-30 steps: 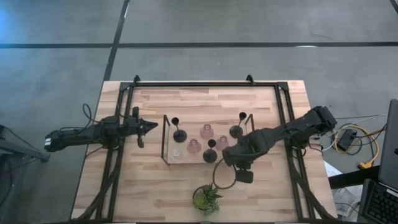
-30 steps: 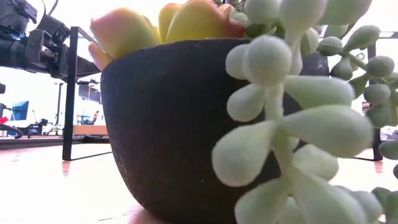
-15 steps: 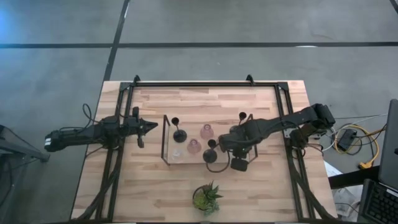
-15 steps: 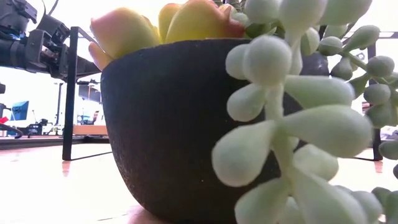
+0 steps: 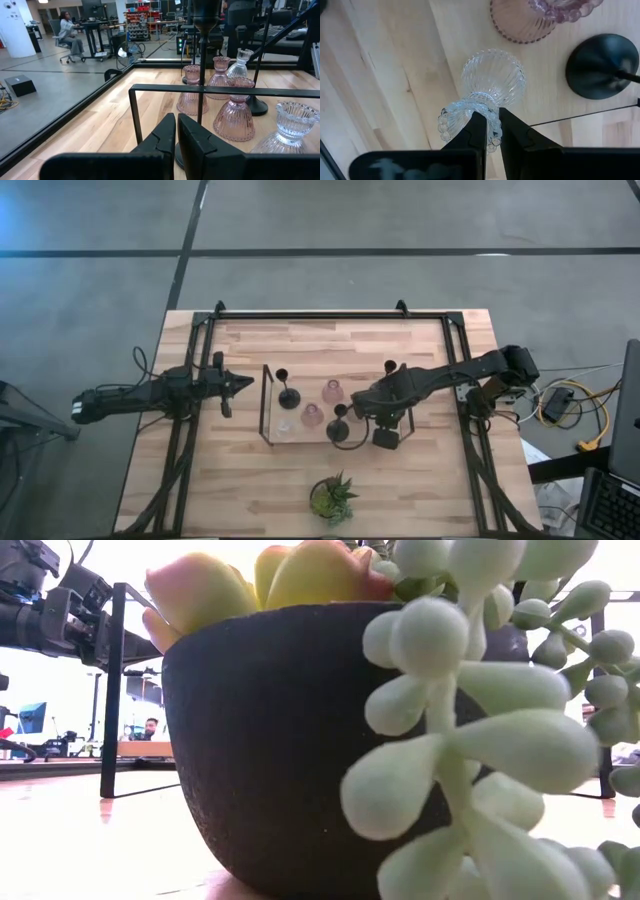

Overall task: Pick & Place candle stick holders
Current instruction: Put the transparent glass candle holder on the shelf

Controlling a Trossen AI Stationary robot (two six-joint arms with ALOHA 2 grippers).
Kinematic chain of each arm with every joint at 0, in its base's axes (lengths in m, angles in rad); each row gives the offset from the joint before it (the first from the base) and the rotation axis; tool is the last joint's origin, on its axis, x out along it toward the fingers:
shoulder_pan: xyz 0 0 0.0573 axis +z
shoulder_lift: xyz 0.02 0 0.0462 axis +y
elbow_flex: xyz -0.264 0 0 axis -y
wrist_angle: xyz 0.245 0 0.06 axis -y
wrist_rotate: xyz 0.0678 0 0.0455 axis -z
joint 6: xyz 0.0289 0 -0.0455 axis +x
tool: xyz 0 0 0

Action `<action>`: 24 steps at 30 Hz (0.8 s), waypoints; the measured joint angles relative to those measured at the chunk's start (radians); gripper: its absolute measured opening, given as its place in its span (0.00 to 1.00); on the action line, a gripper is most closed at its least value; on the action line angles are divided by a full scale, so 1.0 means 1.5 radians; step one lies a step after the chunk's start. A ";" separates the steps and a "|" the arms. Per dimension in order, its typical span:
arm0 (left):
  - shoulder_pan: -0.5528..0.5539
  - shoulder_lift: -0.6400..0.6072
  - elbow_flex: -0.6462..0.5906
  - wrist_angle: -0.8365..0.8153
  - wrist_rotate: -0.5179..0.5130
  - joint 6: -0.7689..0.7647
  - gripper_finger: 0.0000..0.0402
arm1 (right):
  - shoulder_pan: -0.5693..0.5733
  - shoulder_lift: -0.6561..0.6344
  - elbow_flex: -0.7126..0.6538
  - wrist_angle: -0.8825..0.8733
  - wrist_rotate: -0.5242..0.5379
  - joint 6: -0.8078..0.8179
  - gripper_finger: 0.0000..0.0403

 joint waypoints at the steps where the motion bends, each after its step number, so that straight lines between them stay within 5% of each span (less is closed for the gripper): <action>1: 0.000 0.000 0.000 0.000 0.000 0.000 0.06 | 0.000 0.000 -0.001 0.000 0.000 -0.004 0.05; 24: 0.000 0.000 0.000 0.000 0.000 0.000 0.06 | 0.000 0.000 -0.004 -0.038 -0.008 -0.053 0.05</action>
